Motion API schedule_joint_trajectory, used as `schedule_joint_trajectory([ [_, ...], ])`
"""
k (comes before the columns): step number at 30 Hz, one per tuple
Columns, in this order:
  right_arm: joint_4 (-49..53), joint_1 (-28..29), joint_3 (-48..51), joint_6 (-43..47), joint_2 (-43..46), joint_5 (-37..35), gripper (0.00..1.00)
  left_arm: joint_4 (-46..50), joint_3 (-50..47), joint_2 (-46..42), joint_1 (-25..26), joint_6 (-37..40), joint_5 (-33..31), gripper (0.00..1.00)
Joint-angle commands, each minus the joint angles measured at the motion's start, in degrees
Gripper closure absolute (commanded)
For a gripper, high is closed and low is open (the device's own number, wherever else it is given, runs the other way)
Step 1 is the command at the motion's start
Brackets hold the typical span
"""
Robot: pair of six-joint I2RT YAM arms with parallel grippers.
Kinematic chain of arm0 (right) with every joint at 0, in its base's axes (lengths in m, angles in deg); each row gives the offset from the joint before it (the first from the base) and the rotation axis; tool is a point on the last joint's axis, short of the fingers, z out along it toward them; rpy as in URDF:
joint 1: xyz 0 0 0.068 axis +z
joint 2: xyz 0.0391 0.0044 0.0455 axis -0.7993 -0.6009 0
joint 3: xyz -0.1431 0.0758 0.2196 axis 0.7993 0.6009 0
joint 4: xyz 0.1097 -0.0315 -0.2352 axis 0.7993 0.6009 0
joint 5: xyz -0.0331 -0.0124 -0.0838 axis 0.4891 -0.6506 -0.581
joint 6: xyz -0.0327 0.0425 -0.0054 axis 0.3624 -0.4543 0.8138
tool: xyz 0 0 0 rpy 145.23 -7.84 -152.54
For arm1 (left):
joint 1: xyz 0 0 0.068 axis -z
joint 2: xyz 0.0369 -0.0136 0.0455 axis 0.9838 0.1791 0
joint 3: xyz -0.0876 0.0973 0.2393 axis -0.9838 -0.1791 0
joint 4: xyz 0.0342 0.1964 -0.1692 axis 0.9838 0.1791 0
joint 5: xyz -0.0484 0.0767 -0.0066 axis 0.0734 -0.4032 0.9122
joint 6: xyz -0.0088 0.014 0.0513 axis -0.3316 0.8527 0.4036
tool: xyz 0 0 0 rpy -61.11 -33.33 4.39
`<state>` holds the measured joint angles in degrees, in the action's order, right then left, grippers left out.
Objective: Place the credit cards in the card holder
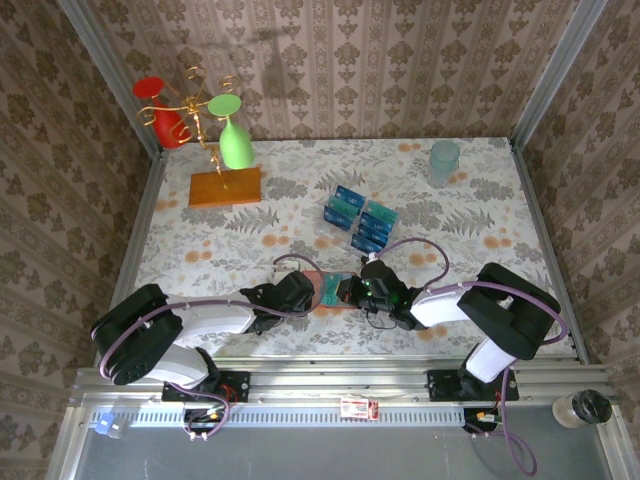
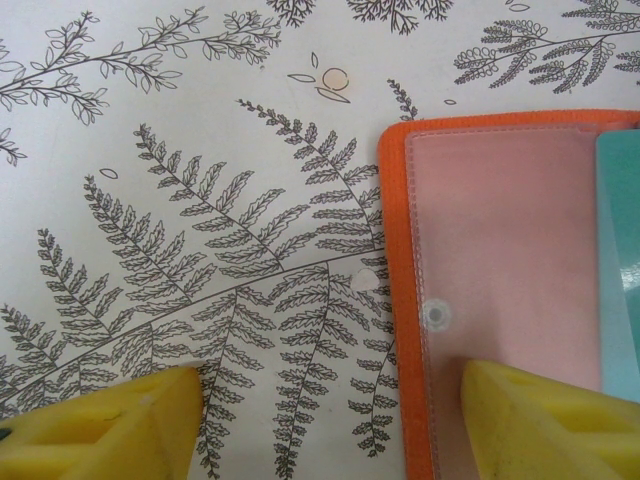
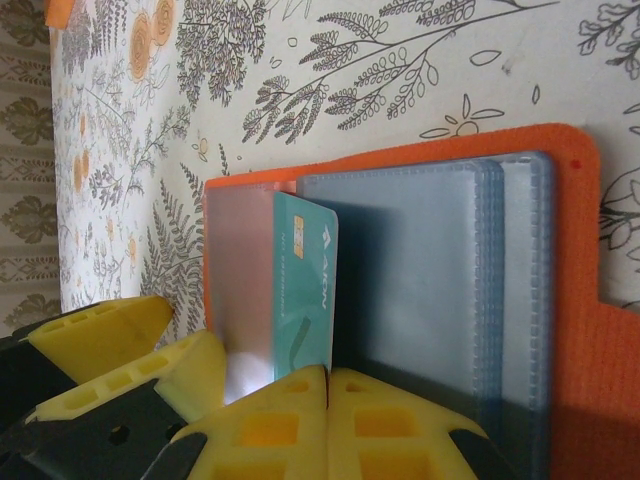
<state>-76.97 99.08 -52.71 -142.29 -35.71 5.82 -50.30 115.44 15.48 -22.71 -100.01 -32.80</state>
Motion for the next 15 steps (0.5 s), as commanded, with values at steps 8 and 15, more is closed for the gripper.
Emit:
schedule_joint_trajectory([
  [8,4.5,0.6,-2.2,0.6,-3.3,1.9,1.0,0.4,-0.8,0.0,0.4,-1.1,-0.6,0.3],
  [15,5.2,0.5,-3.6,1.2,-5.2,2.6,1.0,0.9,-0.3,-0.7,0.4,-0.9,-0.3,0.3],
])
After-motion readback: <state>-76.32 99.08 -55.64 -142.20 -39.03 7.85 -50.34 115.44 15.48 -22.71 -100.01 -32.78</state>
